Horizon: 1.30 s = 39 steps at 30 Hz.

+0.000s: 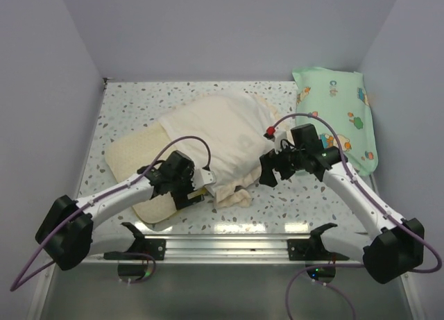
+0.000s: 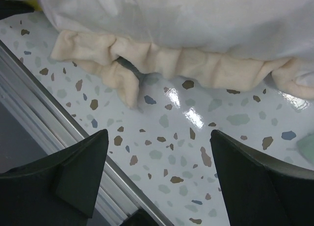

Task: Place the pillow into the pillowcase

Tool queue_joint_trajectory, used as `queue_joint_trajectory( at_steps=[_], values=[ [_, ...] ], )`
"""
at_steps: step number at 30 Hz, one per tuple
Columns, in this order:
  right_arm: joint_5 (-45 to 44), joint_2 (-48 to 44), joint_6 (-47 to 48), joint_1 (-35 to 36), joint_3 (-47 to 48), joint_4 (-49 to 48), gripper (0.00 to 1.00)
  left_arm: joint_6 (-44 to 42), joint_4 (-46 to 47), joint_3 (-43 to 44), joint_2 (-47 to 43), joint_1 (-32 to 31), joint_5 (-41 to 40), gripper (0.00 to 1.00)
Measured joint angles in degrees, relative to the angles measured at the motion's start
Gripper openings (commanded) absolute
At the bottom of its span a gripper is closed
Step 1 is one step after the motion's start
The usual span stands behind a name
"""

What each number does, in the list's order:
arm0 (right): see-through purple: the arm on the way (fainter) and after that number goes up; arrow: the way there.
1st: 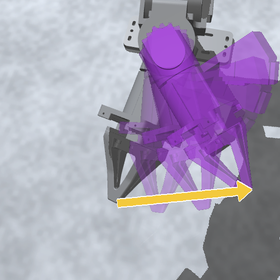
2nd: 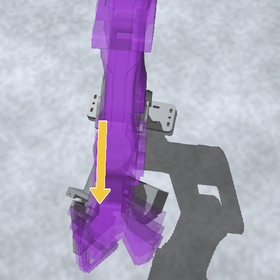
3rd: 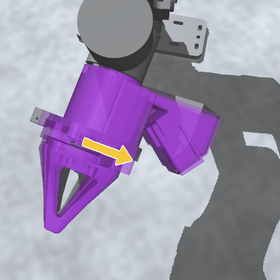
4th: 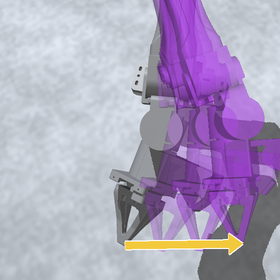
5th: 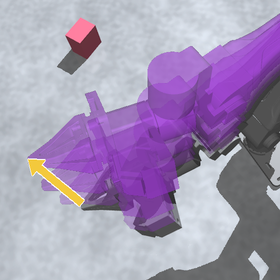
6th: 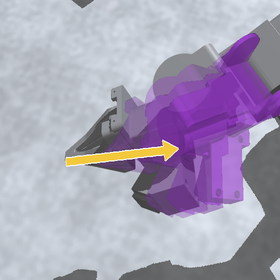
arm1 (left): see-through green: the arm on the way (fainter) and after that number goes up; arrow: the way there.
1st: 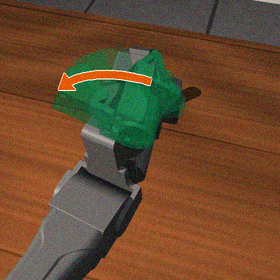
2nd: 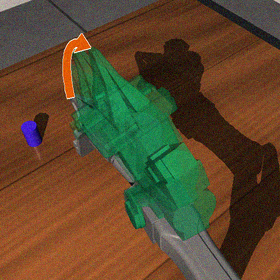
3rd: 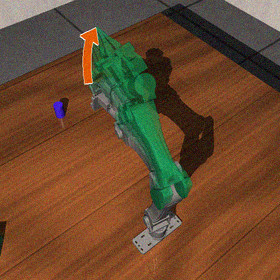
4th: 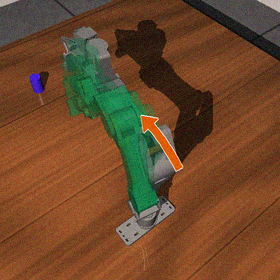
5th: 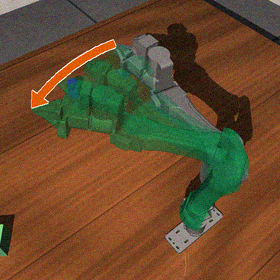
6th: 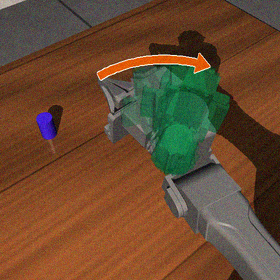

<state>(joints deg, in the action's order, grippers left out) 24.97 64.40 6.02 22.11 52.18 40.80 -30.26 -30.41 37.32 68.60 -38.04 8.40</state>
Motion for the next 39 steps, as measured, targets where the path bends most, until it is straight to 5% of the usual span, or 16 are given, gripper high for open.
queue_joint_trajectory(
  at_steps=[1,2,3,4,6,7,19,27,28,29,31,32,39],
  values=[
    [0.07,0.92,0.28,0.0,0.22,0.0,0.88,0.79,1.18,-0.11,1.77,-0.33,-1.16,1.0],
    [0.04,1.79,0.5,0.0,0.28,-0.09,0.88,1.18,2.36,-0.15,3.82,-0.66,-2.25,0.88],
    [0.0,2.47,0.59,0.0,0.31,-0.13,0.87,1.57,3.52,-0.13,5.81,-0.79,-3.23,0.71],
    [-0.09,3.32,0.7,0.0,0.31,-0.15,0.87,2.29,4.46,0.15,7.87,-0.87,-4.24,0.36],
    [-0.44,5.18,0.74,0.02,0.31,-0.57,0.86,3.04,4.66,2.51,11.41,-0.61,-5.11,0.05],
    [-0.61,6.16,0.74,0.11,0.35,-0.92,0.86,3.43,3.96,4.13,12.63,-0.07,-4.7,0.0],
    [-3.23,15.17,1.95,6.67,1.42,-11.13,0.99,14.47,-5.46,36.44,22.6,14.93,20.06,0.0],
    [-13.53,15.87,5.11,10.97,-7.54,-27.78,0.99,20.41,-6.69,45.53,28.57,18.05,30.71,0.0],
    [-15.13,17.51,5.66,11.3,-7.43,-28.96,0.95,21.07,-6.78,45.79,29.03,18.51,31.87,0.0],
    [-15.89,19.12,6.05,11.54,-6.97,-29.88,0.68,21.75,-6.84,46.05,29.4,18.93,32.68,0.0],
    [-16.5,23.96,6.93,11.78,-4.79,-30.91,0.36,23.47,-6.58,46.56,29.92,19.78,34.45,0.0],
    [-16.24,25.77,6.91,11.87,-3.78,-31.34,0.0,24.28,-6.32,46.66,29.99,20.06,35.15,0.0],
    [0.98,25.7,-3.58,14.03,3.52,-32.98,0.0,32.98,-0.17,46.84,29.7,22.18,36.26,0.0]
  ],
)
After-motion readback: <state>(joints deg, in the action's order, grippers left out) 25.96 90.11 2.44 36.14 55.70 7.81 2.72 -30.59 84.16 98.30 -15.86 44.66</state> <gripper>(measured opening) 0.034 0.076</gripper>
